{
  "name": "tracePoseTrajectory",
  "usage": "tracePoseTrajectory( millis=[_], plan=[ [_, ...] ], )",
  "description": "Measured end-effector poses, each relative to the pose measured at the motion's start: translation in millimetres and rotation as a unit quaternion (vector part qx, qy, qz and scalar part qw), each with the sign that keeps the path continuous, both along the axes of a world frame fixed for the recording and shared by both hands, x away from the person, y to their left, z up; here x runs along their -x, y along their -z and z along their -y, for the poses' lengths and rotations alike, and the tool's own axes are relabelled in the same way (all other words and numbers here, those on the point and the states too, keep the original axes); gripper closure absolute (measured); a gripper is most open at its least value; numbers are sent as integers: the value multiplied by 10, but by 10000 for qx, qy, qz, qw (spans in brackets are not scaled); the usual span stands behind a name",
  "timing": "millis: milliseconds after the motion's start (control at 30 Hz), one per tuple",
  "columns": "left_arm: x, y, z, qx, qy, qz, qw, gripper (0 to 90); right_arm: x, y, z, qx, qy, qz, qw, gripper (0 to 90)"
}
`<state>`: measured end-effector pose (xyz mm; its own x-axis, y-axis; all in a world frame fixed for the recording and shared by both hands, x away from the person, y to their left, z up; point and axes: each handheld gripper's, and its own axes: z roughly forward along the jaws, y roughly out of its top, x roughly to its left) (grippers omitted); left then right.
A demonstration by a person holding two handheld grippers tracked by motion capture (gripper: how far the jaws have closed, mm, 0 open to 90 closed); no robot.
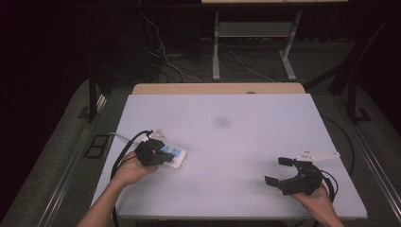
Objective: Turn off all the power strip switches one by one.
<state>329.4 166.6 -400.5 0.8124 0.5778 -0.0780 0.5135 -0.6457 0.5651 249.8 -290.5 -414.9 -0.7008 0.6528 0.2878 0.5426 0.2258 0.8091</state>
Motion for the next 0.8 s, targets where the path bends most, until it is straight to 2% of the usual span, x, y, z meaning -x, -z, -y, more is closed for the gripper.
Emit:
tracePoseTrajectory(
  millis=[200, 267, 433, 667, 800],
  plan=[
    [1, -33, 12, 5, 48, -14, 10000, 895, 4, -3, 3, -7, 11, -5, 10000, 5],
    [2, -60, 6, 54, 42, 16, 10000, 895, 4, -3, 4, -6, 9, -4, 10000, 5],
    [6, -145, -11, 21, 67, 56, 10000, 895, 1, -2, 5, -10, 7, -1, 10000, 5],
    [9, -216, -67, 10, 41, 65, 10000, 895, 4, -4, 4, -9, 8, 6, 10000, 5],
    [1, -268, -130, 74, -21, 118, 9999, 894, 4, -5, 2, -7, 12, -4, 10000, 5]
  ],
)
